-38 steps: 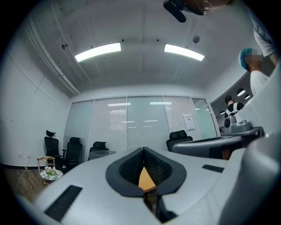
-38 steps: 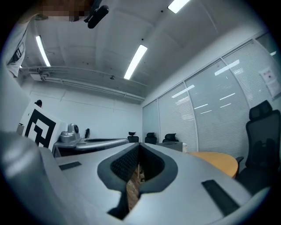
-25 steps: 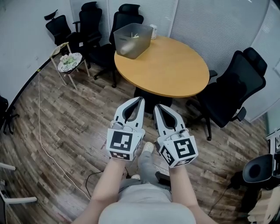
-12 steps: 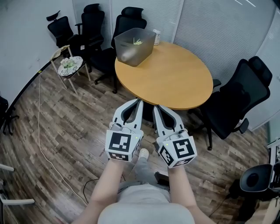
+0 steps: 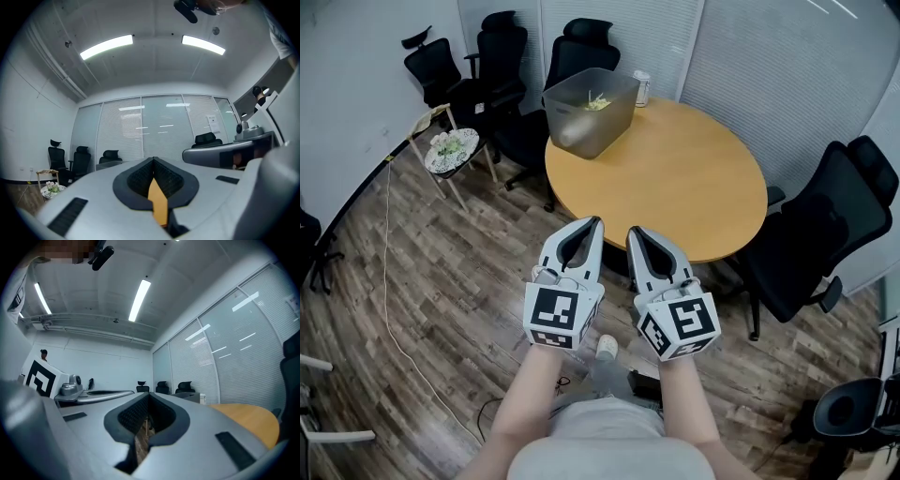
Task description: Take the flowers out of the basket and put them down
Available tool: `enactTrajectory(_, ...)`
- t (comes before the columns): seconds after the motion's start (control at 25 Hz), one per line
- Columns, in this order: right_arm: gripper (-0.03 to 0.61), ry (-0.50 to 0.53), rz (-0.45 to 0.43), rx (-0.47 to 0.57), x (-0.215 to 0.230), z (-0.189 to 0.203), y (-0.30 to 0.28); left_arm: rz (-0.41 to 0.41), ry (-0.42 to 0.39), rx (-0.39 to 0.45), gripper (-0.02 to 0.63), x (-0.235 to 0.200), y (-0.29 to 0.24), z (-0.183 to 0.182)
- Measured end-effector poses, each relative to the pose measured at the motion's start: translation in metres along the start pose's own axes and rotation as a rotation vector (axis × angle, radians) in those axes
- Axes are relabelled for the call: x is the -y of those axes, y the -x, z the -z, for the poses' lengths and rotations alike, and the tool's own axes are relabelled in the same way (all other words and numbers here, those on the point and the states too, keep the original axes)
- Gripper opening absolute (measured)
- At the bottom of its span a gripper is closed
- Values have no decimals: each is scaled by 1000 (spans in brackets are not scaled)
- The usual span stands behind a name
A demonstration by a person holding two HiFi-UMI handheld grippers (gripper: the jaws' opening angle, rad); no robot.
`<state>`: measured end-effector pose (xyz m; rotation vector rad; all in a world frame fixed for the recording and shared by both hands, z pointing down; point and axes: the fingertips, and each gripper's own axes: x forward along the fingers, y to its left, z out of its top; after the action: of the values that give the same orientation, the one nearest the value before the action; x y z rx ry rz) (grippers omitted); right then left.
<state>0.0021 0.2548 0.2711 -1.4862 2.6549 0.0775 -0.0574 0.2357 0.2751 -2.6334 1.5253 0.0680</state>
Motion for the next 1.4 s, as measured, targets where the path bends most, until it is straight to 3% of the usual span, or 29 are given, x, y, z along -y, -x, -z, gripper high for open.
enactTrajectory(0.64, 23, -18, -73, -2, 79, 11, -124, -38, -24, -28, 2, -58, -121, 18)
enactTrajectory(1.4, 23, -12, -63, -41, 129, 41, -201, -40, 4, -21, 2, -112, -211, 43)
